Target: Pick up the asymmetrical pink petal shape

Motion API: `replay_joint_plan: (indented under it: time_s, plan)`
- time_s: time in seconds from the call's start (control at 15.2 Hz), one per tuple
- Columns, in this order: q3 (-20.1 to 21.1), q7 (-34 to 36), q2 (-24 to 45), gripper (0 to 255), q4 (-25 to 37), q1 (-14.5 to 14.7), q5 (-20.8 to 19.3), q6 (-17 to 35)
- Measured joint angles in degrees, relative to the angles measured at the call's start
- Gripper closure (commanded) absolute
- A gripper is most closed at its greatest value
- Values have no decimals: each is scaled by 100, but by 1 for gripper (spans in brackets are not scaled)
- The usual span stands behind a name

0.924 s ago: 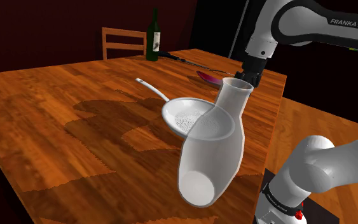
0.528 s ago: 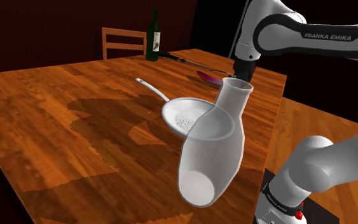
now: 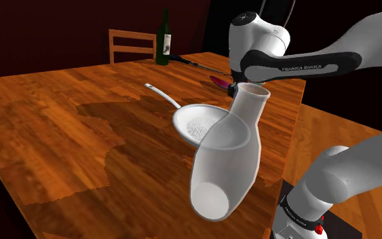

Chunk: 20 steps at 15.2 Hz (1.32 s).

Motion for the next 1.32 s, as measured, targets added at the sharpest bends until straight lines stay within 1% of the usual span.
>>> replay_joint_plan:
  time_s: [0.2, 0.4, 0.46, 0.53, 0.92, 0.99, 1.32]
  plan:
    - [303, 253, 527, 0, 195, -217, -1060, 256]
    - [581, 543, 964, 0, 374, -376, -2098, 323]
    - [608, 618, 1039, 0, 364, -405, -2281, 363]
    - [624, 678, 1075, 0, 335, -417, -2380, 392]
    - [660, 1049, 1225, 0, 89, -447, -2613, 576]
    - [660, 1076, 1240, 255, 76, -450, -2628, 591]
    - [663, 1111, 1252, 255, 54, -452, -2645, 608]
